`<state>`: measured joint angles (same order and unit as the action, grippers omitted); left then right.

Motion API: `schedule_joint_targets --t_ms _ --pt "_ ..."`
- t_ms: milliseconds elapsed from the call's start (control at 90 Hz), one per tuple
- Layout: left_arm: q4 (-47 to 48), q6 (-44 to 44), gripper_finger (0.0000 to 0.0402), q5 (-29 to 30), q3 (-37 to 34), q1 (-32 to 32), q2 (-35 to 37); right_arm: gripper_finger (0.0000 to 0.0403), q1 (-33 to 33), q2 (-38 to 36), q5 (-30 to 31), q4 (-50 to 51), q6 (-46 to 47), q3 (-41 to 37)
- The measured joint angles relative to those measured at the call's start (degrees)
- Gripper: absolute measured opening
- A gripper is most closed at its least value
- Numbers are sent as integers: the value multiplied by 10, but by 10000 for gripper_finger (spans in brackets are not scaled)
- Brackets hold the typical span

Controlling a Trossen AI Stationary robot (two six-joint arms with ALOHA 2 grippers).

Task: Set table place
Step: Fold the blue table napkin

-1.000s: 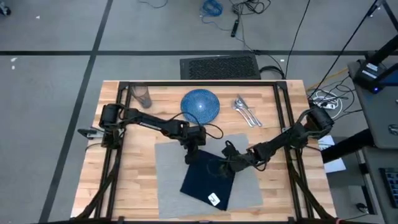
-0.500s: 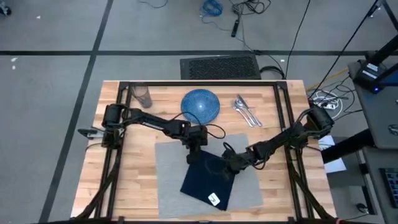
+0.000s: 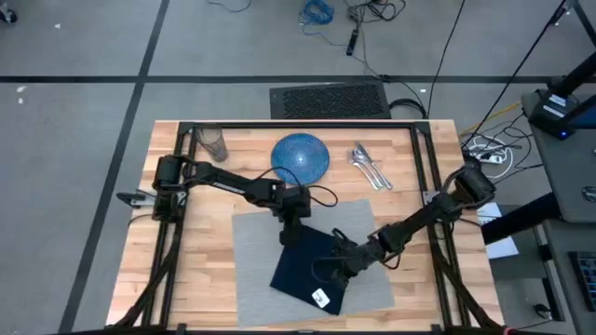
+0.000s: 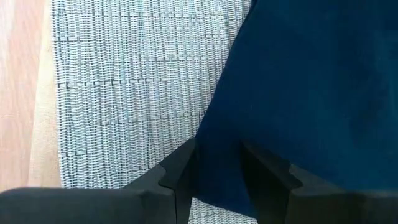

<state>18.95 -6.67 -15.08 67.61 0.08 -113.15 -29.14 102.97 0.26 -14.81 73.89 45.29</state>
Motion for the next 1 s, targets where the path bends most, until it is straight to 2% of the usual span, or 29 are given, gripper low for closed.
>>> schedule_joint_targets --t_ms 211,344,544,633,778,1000 --pt "0 0 111 0 0 0 0 0 -13 34 -22 4 6 20" --pt "4 5 111 1 0 0 0 0 -38 19 -54 41 30 19" --pt "8 15 111 2 0 0 0 0 -70 -7 -68 82 66 18" --pt "8 15 111 3 0 0 0 0 -80 -18 -56 76 74 18" --pt "8 13 111 1 0 0 0 0 -83 -32 -3 55 79 18" --pt "29 -23 111 -21 19 -2 18 0 -68 -28 10 53 58 32"
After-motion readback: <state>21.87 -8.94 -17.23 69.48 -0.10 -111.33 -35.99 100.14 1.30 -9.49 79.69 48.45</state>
